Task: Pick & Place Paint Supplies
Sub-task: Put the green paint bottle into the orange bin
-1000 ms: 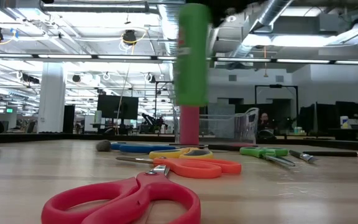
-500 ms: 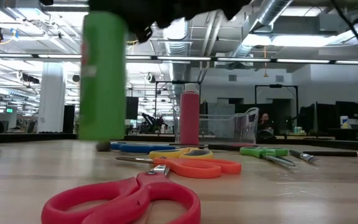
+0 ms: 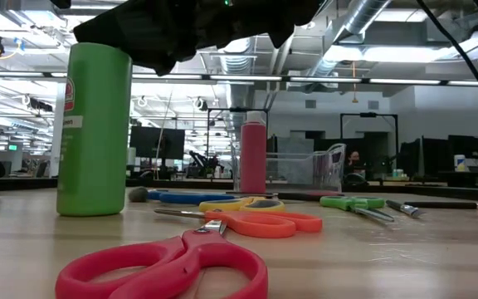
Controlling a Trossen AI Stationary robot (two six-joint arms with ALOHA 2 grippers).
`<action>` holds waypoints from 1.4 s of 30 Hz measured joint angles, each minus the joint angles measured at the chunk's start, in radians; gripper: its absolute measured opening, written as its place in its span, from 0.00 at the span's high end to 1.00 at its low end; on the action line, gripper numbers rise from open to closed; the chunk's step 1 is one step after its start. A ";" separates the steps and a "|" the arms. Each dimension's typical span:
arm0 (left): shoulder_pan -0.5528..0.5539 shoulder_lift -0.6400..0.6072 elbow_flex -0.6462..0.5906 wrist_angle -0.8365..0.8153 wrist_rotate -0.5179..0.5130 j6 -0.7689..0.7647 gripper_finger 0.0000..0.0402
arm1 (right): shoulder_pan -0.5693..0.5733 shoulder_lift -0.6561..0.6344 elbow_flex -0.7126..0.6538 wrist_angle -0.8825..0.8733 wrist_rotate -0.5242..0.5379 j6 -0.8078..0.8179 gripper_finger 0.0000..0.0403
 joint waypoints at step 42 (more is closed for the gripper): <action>0.176 0.170 0.042 -0.163 0.272 -0.266 0.22 | 0.054 -1.022 -0.413 -0.709 0.345 0.155 0.42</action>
